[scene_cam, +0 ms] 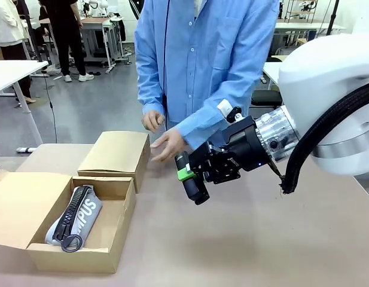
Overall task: Place items inside the box.
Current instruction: Pick up a Pencil pouch or Stapler and place it inside the Mailer Box closest to the robot.
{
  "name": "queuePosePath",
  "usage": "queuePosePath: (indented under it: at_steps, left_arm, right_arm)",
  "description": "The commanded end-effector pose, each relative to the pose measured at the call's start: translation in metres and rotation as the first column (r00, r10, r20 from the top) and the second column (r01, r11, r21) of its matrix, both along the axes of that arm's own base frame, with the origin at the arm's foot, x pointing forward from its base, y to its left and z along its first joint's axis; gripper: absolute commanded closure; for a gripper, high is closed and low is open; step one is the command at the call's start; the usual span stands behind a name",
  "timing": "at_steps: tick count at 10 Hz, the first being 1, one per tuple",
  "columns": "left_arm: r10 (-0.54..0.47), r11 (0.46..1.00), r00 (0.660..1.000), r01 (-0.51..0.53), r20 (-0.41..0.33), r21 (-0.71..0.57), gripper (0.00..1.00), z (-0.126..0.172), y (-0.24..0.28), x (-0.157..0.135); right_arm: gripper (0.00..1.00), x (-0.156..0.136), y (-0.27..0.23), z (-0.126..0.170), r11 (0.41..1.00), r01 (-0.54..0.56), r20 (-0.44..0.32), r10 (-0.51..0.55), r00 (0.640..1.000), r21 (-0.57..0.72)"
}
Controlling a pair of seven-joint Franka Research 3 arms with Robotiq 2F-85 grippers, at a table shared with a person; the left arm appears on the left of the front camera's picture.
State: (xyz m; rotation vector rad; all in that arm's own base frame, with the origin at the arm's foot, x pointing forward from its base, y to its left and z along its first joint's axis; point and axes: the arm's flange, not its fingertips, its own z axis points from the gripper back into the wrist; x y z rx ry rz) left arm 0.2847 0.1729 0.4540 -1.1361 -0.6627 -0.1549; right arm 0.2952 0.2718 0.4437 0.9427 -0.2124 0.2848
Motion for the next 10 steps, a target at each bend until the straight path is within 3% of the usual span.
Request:
queuePosePath:
  at_steps: [1, 5, 8, 10]
  left_arm:
    - [0.001, 1.0, 1.0, 0.0, 0.03, -0.015, 0.0, 0.0, -0.001, 0.0]
    - [0.001, 1.0, 1.0, 0.0, 0.03, -0.015, 0.0, 0.0, -0.001, 0.0]
    - [0.001, 1.0, 1.0, 0.0, 0.03, -0.015, 0.0, 0.0, -0.001, 0.0]
    - [0.001, 1.0, 1.0, 0.0, 0.03, -0.015, 0.0, 0.0, -0.001, 0.0]
  right_arm:
    - [0.58, 0.001, 0.005, -0.002, 1.0, 0.031, -0.016, -0.031, 0.999, 0.005]
    - [0.58, 0.006, 0.021, -0.005, 0.999, 0.035, -0.052, -0.034, 0.998, 0.002]
    - [0.58, 0.027, 0.108, -0.015, 0.989, 0.136, -0.107, -0.129, 0.986, 0.063]
    - [0.58, 0.039, 0.158, -0.024, 0.992, 0.099, -0.185, -0.082, 0.979, 0.08]
